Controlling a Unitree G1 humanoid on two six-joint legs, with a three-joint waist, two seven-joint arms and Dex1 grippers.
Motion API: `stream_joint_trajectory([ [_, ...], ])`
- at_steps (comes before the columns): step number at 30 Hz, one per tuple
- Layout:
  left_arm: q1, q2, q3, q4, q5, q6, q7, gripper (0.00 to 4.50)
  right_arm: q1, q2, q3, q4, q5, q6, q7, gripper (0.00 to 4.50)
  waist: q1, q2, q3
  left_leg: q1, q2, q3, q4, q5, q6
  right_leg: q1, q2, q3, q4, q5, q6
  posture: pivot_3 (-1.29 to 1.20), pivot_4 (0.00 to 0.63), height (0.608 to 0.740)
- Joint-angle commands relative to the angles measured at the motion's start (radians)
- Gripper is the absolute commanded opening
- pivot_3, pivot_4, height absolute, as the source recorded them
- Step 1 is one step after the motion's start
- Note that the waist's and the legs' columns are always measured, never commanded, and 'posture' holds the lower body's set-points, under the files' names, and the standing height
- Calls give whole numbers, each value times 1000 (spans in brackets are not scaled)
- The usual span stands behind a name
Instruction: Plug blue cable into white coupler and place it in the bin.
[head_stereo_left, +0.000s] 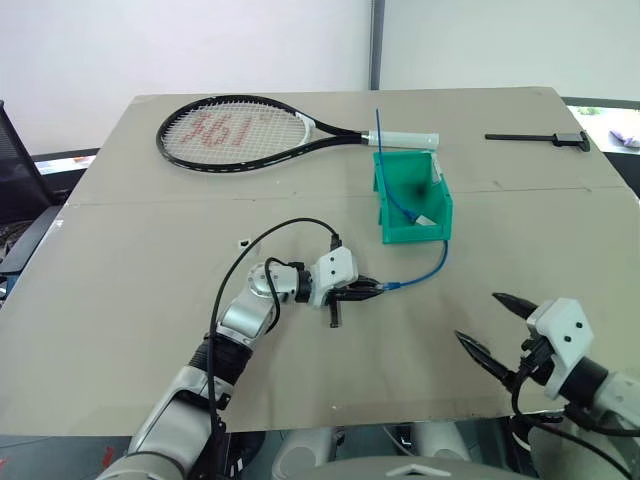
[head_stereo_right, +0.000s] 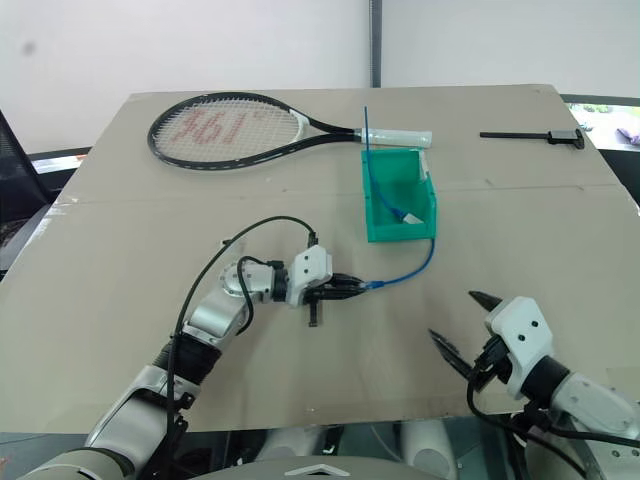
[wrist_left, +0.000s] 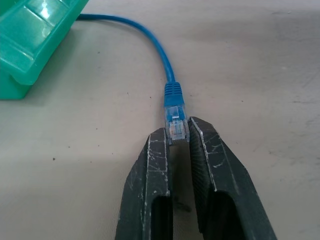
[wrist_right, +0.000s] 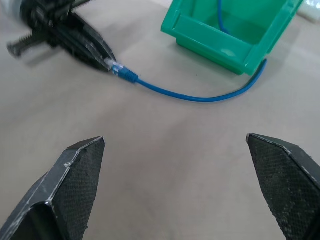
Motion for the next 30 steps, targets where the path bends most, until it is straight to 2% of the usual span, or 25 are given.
stream_joint_trajectory([
  [1,18,-5,12,-51,-64,-21,-80,36,8,63,-15,-70,147,133,-91,4500,0,0,0,0,0,0,0,0,0,0,0,0,0,0,0,0,150,740],
  [4,18,-17,45,-134,-157,-11,-137,36,3,139,-35,-86,303,233,-174,4500,0,0,0,-1,0,-1,0,0,0,0,0,1,0,0,0,0,150,740],
  [8,-34,-63,94,-207,-217,14,-98,36,-42,209,-39,-108,480,286,-303,4500,0,0,0,-1,0,-3,0,0,0,0,0,0,0,0,0,0,150,740],
  [14,-82,-105,118,-151,-120,-229,-46,36,-174,286,-8,-88,765,252,-513,4500,-4,1,0,0,0,-1,0,0,1,0,2,1,0,0,0,0,150,740],
  [15,-85,-108,118,-137,-107,-265,-39,12,-197,287,-3,-77,795,245,-543,4241,-4,1,0,0,1,-1,0,0,0,0,2,1,0,1,-1,0,150,740],
  [17,-82,-109,116,-124,-99,-307,-35,0,-243,289,8,-56,836,229,-601,3682,-2,1,0,0,1,0,0,0,0,0,2,1,0,2,-3,0,150,740],
  [18,-82,-108,115,-119,-94,-325,-35,0,-262,287,13,-47,854,219,-626,3220,-2,1,0,0,1,0,0,0,0,0,2,0,0,2,-3,0,150,740],
  [21,-83,-107,116,-111,-83,-366,-20,0,-309,282,28,-17,906,192,-688,3220,-2,1,0,0,-1,1,0,0,1,0,4,0,0,2,-3,0,150,740],
  [30,-71,-96,117,-119,-57,-452,20,0,-393,231,89,55,964,148,-753,3220,-4,1,0,0,0,1,0,0,1,0,6,0,0,2,-3,0,150,740],
])
